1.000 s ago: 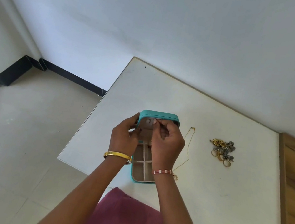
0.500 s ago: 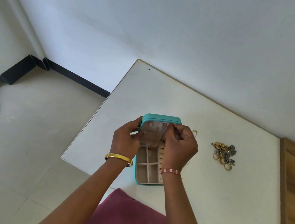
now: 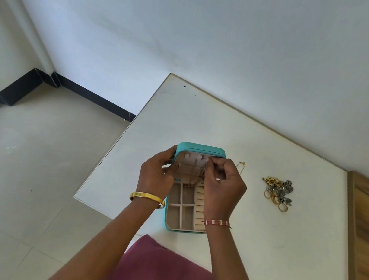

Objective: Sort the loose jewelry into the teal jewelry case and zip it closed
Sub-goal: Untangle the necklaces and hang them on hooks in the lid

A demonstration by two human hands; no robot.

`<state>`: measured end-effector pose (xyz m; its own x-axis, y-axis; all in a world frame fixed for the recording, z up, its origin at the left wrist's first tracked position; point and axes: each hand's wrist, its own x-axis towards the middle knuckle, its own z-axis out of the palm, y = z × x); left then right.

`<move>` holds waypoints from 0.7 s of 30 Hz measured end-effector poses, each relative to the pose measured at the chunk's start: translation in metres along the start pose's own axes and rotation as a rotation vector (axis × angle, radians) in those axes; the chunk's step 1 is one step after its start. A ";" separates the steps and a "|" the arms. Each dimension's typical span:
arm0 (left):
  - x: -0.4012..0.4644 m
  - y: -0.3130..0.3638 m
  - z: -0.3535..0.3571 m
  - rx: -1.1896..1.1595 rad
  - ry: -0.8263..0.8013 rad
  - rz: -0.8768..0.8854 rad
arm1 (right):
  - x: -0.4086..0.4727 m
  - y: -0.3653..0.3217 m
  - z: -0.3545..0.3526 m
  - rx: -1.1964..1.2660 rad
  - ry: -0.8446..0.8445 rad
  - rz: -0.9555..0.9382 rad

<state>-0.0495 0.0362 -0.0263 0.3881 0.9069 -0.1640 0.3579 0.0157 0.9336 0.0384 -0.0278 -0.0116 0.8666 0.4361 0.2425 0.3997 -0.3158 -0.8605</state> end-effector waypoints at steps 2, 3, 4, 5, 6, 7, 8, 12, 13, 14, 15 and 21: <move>0.000 0.000 0.001 -0.003 0.010 0.004 | -0.001 -0.001 0.000 -0.009 -0.009 -0.014; 0.000 0.000 0.001 -0.003 0.013 0.004 | -0.002 -0.002 -0.001 -0.001 -0.018 -0.005; 0.001 0.000 0.001 -0.007 0.015 0.002 | -0.003 -0.004 -0.001 0.014 -0.030 0.012; 0.001 0.001 0.002 -0.013 0.014 -0.001 | -0.004 -0.005 -0.001 0.034 -0.045 0.033; 0.001 0.001 0.002 -0.016 0.013 -0.002 | -0.005 -0.005 -0.002 0.053 -0.060 0.055; 0.001 0.000 0.002 -0.014 0.013 0.000 | -0.005 -0.005 -0.002 0.066 -0.079 0.078; 0.002 0.000 0.002 -0.011 0.015 0.003 | -0.005 -0.005 -0.004 0.072 -0.101 0.095; 0.003 -0.003 0.003 -0.013 0.020 -0.006 | -0.004 -0.005 -0.008 0.046 -0.151 0.060; 0.002 -0.003 0.003 -0.016 0.021 -0.006 | -0.004 -0.005 -0.007 0.029 -0.148 0.036; 0.002 -0.003 0.003 -0.017 0.022 -0.007 | -0.004 -0.006 -0.005 0.012 -0.142 0.007; 0.002 -0.003 0.003 -0.016 0.022 -0.009 | -0.003 -0.006 -0.003 -0.005 -0.132 -0.026; 0.002 -0.003 0.001 -0.013 0.030 -0.020 | -0.004 -0.004 0.011 -0.108 -0.002 -0.172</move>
<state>-0.0486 0.0372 -0.0295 0.3555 0.9186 -0.1728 0.3543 0.0386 0.9343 0.0294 -0.0187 -0.0139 0.7822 0.4930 0.3810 0.5718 -0.3250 -0.7533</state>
